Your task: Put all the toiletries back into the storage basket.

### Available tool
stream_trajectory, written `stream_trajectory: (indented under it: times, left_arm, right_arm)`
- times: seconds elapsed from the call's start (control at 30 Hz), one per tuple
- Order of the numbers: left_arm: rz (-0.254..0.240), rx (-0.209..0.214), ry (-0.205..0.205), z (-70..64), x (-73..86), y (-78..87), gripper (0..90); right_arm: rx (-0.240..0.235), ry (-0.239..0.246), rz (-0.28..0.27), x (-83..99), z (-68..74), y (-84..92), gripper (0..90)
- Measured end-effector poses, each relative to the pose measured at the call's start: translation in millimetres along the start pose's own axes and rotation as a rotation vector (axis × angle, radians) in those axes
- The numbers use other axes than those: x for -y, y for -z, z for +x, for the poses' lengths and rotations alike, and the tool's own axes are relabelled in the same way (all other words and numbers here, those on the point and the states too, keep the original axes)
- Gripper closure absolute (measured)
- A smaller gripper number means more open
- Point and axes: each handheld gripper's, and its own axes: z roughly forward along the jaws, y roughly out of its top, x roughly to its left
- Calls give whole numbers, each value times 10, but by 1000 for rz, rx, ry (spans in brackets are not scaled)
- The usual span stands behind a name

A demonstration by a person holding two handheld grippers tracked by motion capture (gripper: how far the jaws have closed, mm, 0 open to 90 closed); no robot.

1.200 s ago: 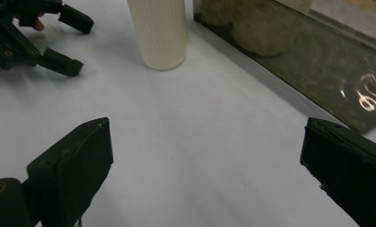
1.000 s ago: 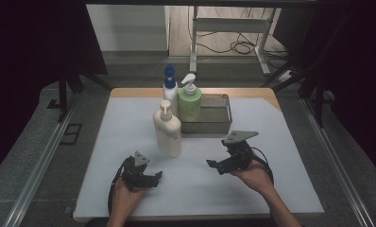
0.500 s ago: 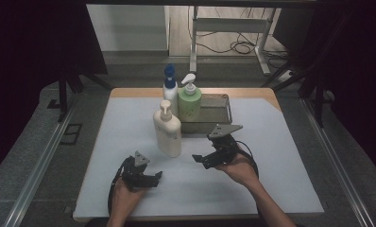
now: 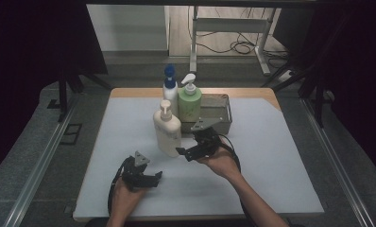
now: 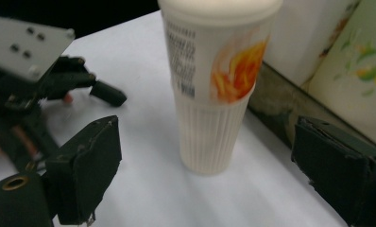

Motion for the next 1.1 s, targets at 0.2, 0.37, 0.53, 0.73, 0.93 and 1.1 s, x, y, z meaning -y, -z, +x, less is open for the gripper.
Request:
stream_trajectory:
  times: [0.2,0.37,0.53,0.73,0.93,1.1]
  left_arm:
    - [3,0,-2,1,0,2,117]
    - [4,0,-5,4,0,3,117]
    - [5,0,-5,4,0,2,117]
    - [5,0,-6,5,0,2,117]
    - [5,0,-6,6,0,2,117]
    - [5,0,-5,5,-1,2,117]
  right_arm:
    - [29,-29,-7,-93,-38,-178,110]
    - [43,-29,-17,-155,-33,-290,128]
    - [42,-28,-11,-202,-10,-405,133]
    - [56,-26,-5,-233,13,-537,145]
    - [69,-24,-4,-275,22,-617,164]
    - [72,-28,-1,-306,33,-648,183]
